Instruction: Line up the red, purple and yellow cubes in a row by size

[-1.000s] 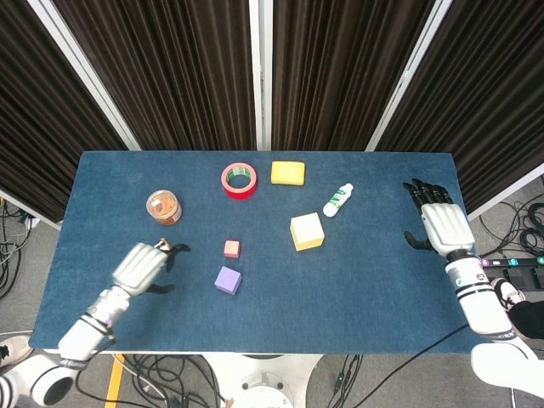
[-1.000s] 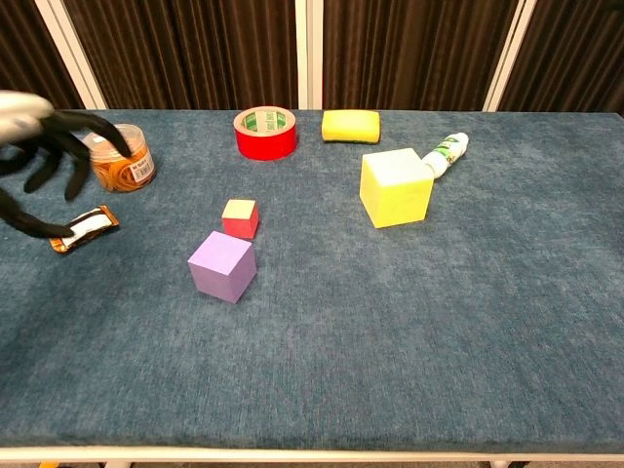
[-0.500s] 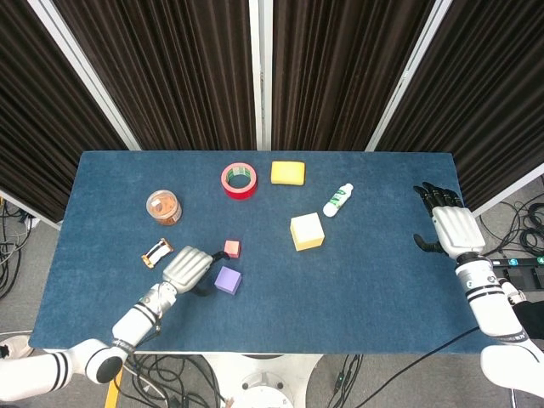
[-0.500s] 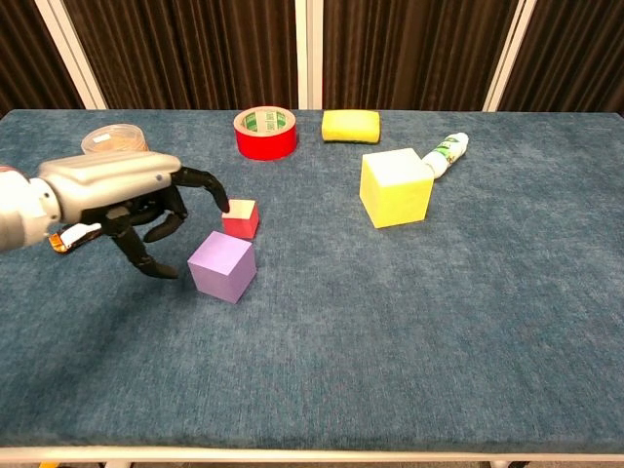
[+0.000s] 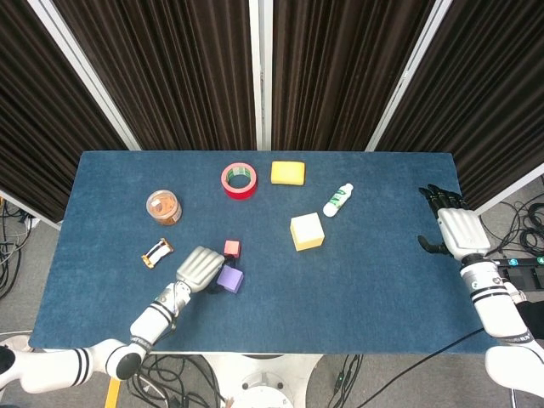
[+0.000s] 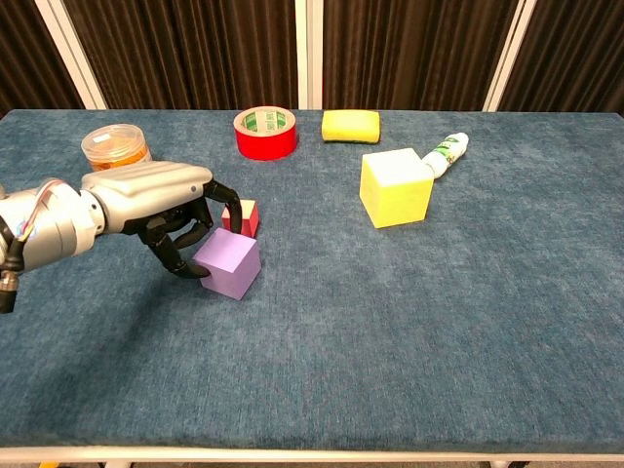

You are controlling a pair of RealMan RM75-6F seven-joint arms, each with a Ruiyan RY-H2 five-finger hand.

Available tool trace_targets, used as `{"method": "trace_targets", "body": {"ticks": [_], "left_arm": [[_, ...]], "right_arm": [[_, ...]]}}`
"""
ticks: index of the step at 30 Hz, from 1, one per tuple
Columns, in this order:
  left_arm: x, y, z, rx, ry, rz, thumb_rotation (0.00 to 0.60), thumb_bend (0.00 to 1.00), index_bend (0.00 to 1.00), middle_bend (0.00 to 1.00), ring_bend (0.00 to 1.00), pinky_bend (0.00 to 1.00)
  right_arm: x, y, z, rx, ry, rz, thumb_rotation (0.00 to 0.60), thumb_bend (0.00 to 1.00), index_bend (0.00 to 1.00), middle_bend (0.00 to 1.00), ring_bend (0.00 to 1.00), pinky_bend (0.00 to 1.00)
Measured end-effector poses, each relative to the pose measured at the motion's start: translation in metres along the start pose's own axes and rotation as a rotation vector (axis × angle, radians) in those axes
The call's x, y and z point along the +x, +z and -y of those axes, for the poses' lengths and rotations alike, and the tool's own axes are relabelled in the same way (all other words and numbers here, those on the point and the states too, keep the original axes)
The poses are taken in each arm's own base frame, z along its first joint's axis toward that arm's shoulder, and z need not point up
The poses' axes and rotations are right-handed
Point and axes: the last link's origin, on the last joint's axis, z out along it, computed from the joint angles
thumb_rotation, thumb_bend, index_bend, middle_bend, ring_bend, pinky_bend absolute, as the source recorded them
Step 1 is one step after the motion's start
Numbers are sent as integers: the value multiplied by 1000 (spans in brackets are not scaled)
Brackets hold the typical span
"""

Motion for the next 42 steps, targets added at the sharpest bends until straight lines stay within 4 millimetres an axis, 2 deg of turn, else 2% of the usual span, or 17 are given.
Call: {"method": "trace_targets", "body": {"ticks": [4, 10, 20, 32, 42], "left_arm": [[8, -1, -8, -16, -33, -21, 600, 300, 539, 908, 897, 981], [38, 9, -21, -49, -63, -90, 600, 301, 539, 906, 895, 980], [59, 48, -26, 38, -132, -84, 600, 300, 538, 906, 895, 978], [63, 104, -43, 189, -126, -42, 600, 288, 535, 906, 896, 977], [45, 126, -62, 253, -98, -6, 600, 275, 533, 906, 897, 978]], "right_arm": [[1, -2, -1, 0, 2, -4, 600, 240, 0, 0, 0, 0], [4, -5, -3, 1, 7, -13, 600, 240, 0, 0, 0, 0], [5, -7, -5, -2, 9, -14, 600, 240, 0, 0, 0, 0], [5, -3, -3, 6, 8, -7, 600, 241, 0, 0, 0, 0], [3, -2, -6, 4, 3, 7, 600, 241, 0, 0, 0, 0]]}}
